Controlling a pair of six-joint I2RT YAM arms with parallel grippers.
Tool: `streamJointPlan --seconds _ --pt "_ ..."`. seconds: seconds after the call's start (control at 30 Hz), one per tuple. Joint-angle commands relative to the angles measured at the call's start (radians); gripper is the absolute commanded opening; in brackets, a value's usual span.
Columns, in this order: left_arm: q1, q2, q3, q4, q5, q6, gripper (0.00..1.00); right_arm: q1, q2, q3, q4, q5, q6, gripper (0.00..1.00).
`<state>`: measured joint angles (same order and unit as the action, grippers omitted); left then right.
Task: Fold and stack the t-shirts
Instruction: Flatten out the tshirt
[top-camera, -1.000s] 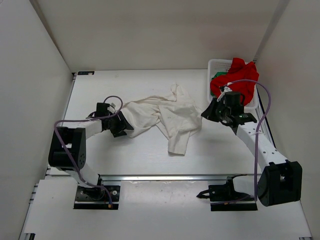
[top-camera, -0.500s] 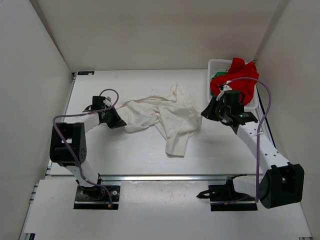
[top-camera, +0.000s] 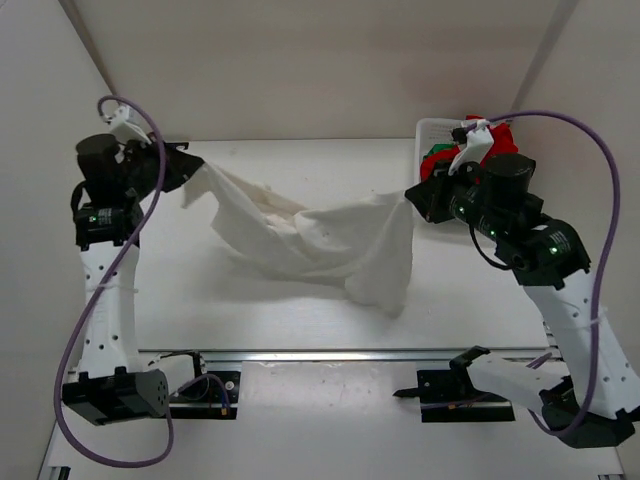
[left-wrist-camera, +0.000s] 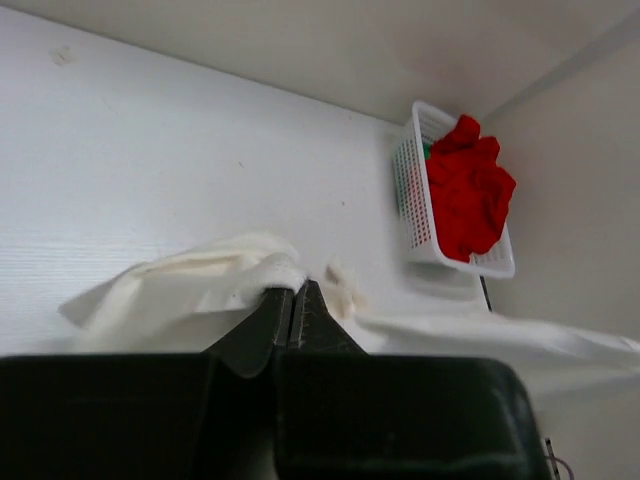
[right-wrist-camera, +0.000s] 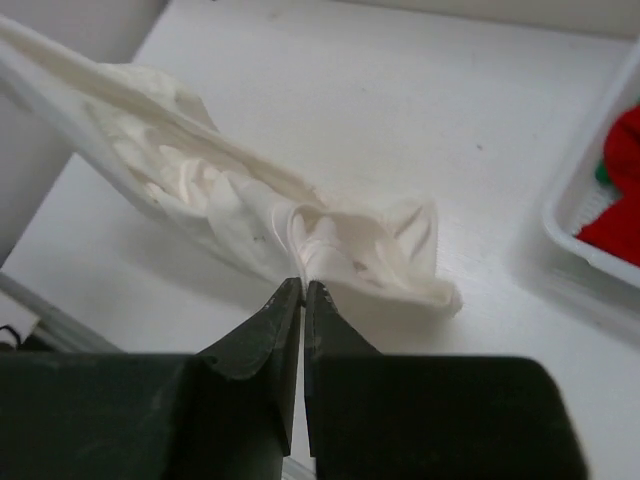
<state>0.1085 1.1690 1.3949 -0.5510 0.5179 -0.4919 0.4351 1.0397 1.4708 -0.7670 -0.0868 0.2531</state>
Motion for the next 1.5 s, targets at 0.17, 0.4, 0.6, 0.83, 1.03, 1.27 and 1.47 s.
streamJointPlan --seconds 0.17,0.4,0.6,0.83,1.03,1.27,1.47 --pt "0.095 0.072 0.09 -0.09 0.079 -0.004 0.0 0.066 0.003 0.15 -0.063 0.139 -0.051 0.0" --pt "-0.015 0.588 0.144 -0.015 -0.185 0.01 0.0 -0.312 0.489 -0.158 0.342 -0.329 0.069 0.0" --pt "-0.056 0.808 0.483 -0.159 -0.286 0.049 0.21 -0.294 0.833 0.288 0.149 -0.209 0.063 0.02" --pt "-0.043 0.516 0.089 0.14 -0.227 -0.074 0.5 -0.247 0.611 0.182 0.234 -0.142 0.04 0.43" --pt "-0.008 0.232 -0.386 0.249 -0.179 -0.128 0.49 -0.188 0.233 -0.389 0.497 -0.18 0.163 0.52" --pt "0.074 -0.012 -0.695 0.178 -0.268 -0.088 0.25 0.014 -0.019 -0.72 0.476 -0.103 0.178 0.35" --pt "0.114 0.024 -0.835 0.157 -0.367 -0.036 0.37 0.125 -0.142 -0.863 0.475 -0.093 0.227 0.35"
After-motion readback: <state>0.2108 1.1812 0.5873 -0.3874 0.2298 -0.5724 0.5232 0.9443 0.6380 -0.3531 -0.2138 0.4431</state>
